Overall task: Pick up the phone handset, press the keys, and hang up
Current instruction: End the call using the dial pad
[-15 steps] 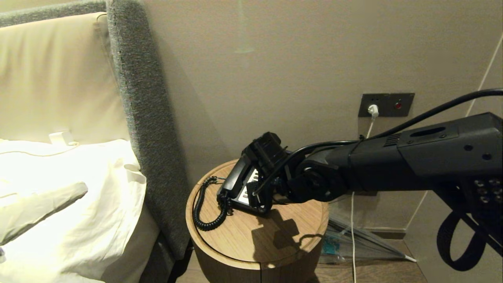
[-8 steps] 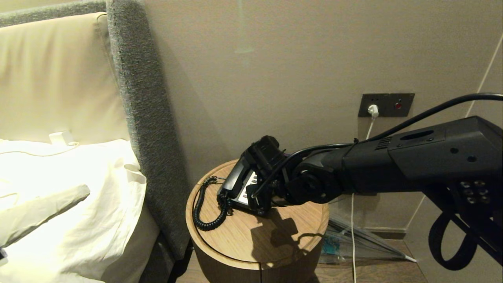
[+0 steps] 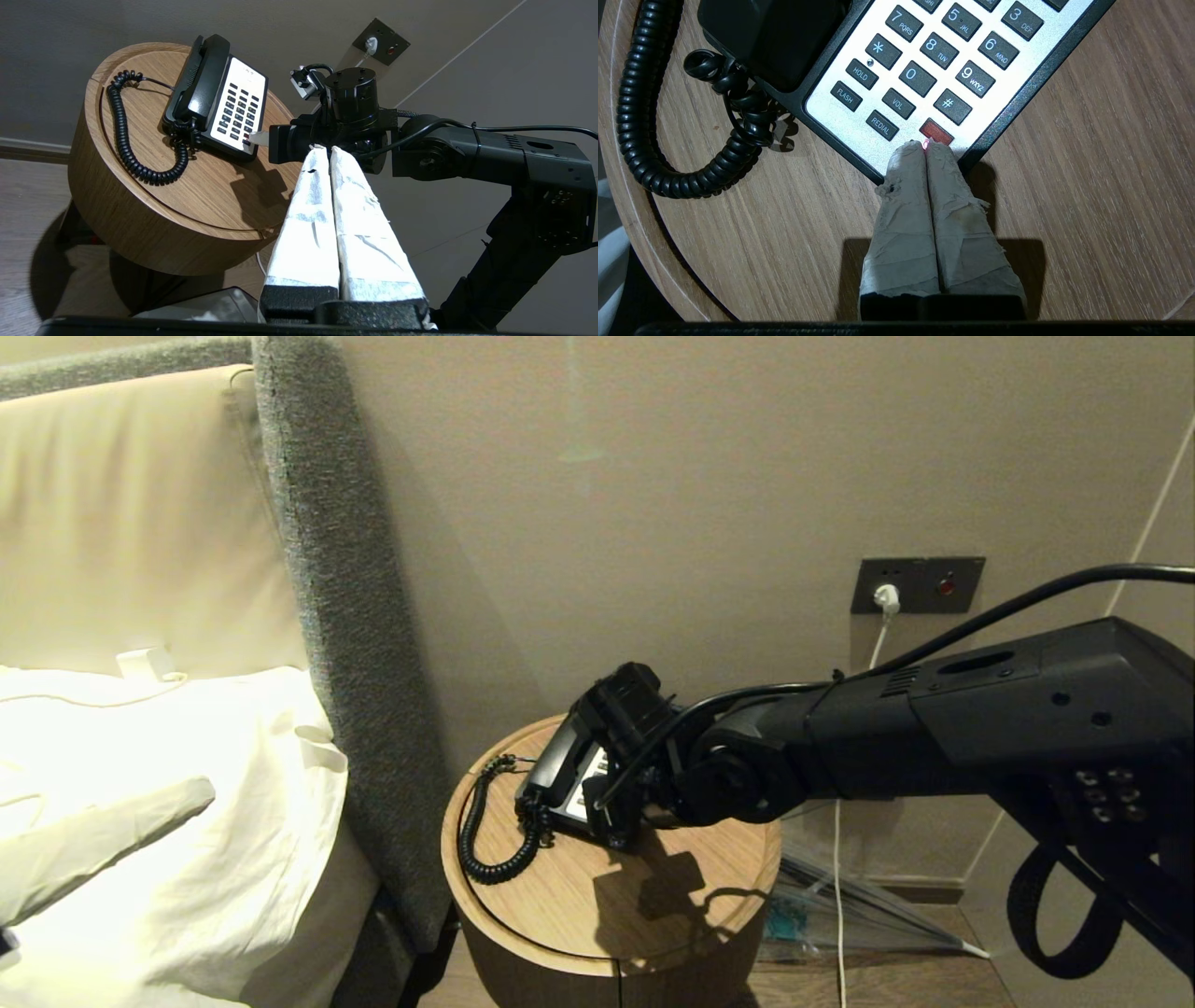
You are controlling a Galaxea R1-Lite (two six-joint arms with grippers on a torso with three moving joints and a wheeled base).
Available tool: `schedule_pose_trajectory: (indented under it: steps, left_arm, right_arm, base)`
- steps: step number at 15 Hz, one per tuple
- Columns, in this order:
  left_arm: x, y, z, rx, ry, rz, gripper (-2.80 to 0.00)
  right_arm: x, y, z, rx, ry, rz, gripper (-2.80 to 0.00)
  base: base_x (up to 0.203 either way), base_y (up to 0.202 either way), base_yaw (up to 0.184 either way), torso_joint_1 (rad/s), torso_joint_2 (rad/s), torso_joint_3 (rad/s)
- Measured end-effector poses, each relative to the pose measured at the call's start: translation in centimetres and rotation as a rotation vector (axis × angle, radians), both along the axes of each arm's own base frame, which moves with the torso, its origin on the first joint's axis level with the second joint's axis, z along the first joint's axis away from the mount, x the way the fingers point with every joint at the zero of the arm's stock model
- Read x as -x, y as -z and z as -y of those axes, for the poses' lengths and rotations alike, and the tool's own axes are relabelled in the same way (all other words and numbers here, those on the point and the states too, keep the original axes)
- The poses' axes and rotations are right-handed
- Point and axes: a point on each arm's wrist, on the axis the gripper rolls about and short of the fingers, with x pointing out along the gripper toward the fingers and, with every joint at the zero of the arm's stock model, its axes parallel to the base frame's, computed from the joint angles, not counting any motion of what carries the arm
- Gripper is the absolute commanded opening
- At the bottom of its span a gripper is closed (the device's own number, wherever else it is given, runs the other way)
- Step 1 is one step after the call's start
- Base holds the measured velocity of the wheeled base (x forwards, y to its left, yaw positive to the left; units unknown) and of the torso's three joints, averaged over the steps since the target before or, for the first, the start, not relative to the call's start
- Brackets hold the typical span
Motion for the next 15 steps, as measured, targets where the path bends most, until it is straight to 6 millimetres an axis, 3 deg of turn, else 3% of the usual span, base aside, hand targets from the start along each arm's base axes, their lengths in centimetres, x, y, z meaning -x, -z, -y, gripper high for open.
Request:
schedule_pose_trajectory:
  steps: [15]
  left_arm:
    - [-0.03, 0.1, 0.01, 0.0, -0.001, -0.004, -2.8]
  right_arm:
    - [-0.12, 0.61, -0.11, 0.01, 0.001, -0.008, -2.8]
  base:
    - [0.0, 0.0, 0.0, 0.0, 0.0, 0.0]
